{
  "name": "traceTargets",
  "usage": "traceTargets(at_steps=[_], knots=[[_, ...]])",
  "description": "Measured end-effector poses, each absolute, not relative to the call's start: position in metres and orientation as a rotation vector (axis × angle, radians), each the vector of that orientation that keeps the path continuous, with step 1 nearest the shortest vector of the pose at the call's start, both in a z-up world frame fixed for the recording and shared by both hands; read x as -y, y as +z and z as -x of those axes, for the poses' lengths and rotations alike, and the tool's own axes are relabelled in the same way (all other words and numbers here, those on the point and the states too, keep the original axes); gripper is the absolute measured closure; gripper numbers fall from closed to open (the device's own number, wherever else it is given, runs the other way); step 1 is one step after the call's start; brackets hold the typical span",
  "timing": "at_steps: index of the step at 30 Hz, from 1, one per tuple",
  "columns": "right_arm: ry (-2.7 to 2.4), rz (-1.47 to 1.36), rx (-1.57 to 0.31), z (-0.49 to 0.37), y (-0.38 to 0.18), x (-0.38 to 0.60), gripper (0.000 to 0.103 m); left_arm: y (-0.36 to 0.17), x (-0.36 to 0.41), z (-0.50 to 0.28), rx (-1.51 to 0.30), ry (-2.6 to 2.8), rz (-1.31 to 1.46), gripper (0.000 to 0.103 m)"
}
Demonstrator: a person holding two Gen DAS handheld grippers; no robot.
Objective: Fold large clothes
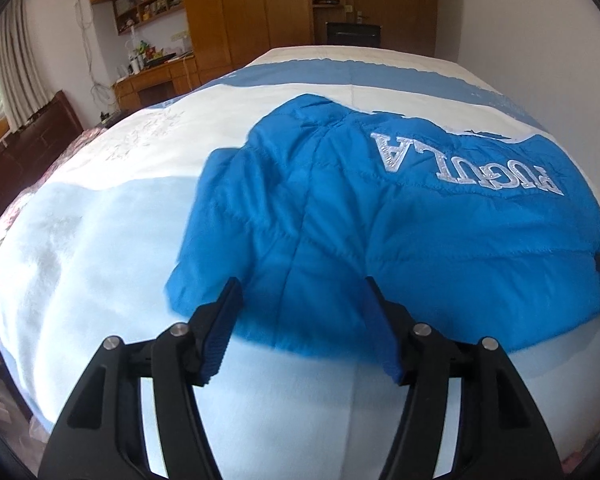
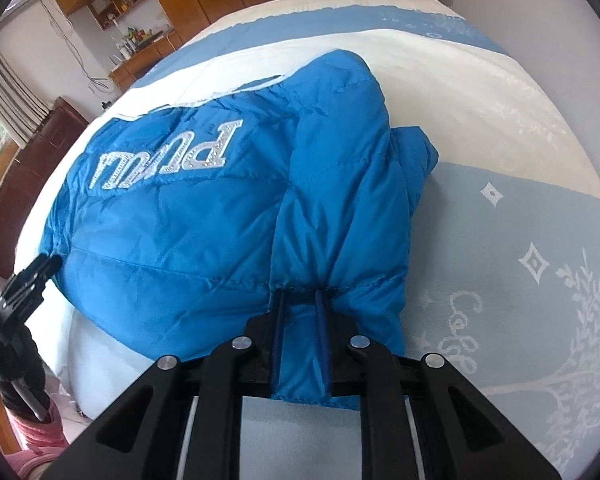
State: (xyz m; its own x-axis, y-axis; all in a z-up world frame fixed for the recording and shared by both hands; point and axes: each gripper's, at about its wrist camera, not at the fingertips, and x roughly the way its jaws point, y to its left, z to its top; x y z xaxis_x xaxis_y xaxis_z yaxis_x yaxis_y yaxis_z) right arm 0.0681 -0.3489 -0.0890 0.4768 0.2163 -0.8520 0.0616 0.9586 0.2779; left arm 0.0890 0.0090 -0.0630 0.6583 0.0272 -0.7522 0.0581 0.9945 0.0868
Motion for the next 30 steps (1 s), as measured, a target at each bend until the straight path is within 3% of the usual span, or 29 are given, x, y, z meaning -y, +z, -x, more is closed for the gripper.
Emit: traceTargets(at_steps=[10,30], knots=[[0.108,-0.273,-1.091,-0.068,-0.09,0.353,0.089,-0.067,-0.041,-0.067,-0.928,-0.018,0.078,0.035],[0.112,-0.264,-1.131,-0.073,-0.088,0.352,0.089,-0.102,-0.101,-0.118,-0.92,-0.087,0.643,0.027]])
